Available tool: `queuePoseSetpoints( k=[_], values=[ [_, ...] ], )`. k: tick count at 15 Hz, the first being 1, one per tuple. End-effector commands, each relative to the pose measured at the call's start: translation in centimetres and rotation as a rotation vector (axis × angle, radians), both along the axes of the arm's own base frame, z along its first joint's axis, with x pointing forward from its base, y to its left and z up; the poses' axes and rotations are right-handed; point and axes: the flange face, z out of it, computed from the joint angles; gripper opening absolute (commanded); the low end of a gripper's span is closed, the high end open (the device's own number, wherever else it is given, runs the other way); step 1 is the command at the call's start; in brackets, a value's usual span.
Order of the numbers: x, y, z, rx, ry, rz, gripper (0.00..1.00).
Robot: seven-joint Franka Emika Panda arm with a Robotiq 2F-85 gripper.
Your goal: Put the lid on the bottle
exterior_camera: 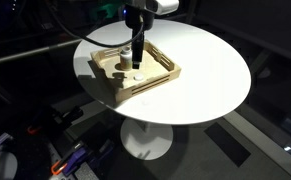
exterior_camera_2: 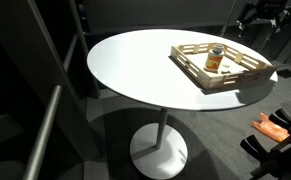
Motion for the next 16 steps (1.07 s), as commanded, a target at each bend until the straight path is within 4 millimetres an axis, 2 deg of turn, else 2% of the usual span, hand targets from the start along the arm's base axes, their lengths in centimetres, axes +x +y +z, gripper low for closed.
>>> queuePoseSetpoints(
  k=[1,8,16],
  values=[
    [2.3,0.1,-1.2,-0.014,0.006,-0.033,1.00],
    [4.9,2.0,-3.8,-0.029,0.014,-0.019,1.00],
    [5.1,2.8,-6.3,-0.038,-0.048,-0.030,1.00]
  ],
)
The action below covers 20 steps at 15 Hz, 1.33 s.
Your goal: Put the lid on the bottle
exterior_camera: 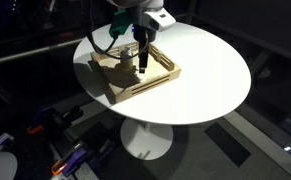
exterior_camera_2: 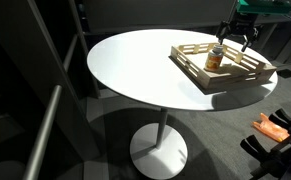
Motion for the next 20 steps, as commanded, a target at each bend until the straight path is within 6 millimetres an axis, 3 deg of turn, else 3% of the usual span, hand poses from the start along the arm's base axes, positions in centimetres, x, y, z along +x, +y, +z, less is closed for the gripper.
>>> queuePoseSetpoints(
  k=[1,13,20],
  values=[
    [0.2,0.5,-0.3,0.001,-0.034,-0.018,1.00],
    [-1.8,-0.2,-2.9,0.037,-0.056,-0.079,1.00],
    [-1.9,-0.4,-4.7,0.022,-0.092,-0.065,1.00]
  ],
)
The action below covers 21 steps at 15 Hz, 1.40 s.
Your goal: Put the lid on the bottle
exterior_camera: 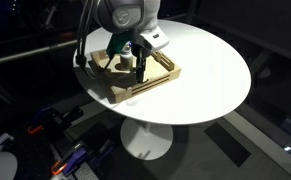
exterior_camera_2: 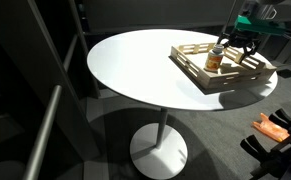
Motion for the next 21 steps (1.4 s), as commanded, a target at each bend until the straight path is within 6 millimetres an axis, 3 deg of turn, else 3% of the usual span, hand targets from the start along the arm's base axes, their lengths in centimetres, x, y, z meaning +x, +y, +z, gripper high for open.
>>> queuePoseSetpoints(
  k=[1,4,6,7,10,14,18,21],
  values=[
    [0.1,0.0,-0.5,0.012,-0.018,0.014,1.00],
    [0.2,0.2,-0.6,0.022,-0.012,0.025,1.00],
    [0.2,0.3,-0.3,0.025,-0.013,0.033,0.92],
    [0.3,0.3,-0.2,0.024,-0.013,0.038,0.86],
    [0.3,0.2,-0.1,0.018,-0.014,0.046,0.53],
    [0.3,0.1,0.2,0.014,-0.015,0.056,0.22],
    [0.6,0.1,2.6,0.003,-0.037,0.074,0.19],
    [0.7,0.3,5.6,-0.010,-0.055,0.111,0.19]
  ],
)
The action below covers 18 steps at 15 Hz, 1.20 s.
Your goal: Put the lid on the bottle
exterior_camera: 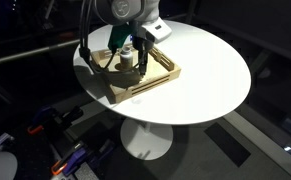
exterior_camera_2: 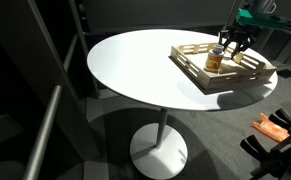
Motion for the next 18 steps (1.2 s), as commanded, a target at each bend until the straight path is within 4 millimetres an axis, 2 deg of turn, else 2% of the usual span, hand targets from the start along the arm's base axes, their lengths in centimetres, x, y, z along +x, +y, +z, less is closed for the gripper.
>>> queuePoseSetpoints(
  k=[1,5,9,12,18],
  values=[
    [-0.1,0.1,4.3,-0.016,-0.017,0.065,0.19],
    [-0.3,1.0,8.0,-0.020,-0.035,0.127,0.19],
    [-0.4,2.9,10.6,-0.006,-0.064,0.221,0.19],
    [-0.5,4.6,11.9,-0.006,-0.075,0.296,0.19],
    [-0.9,7.2,12.9,0.013,-0.080,0.399,0.19]
  ],
)
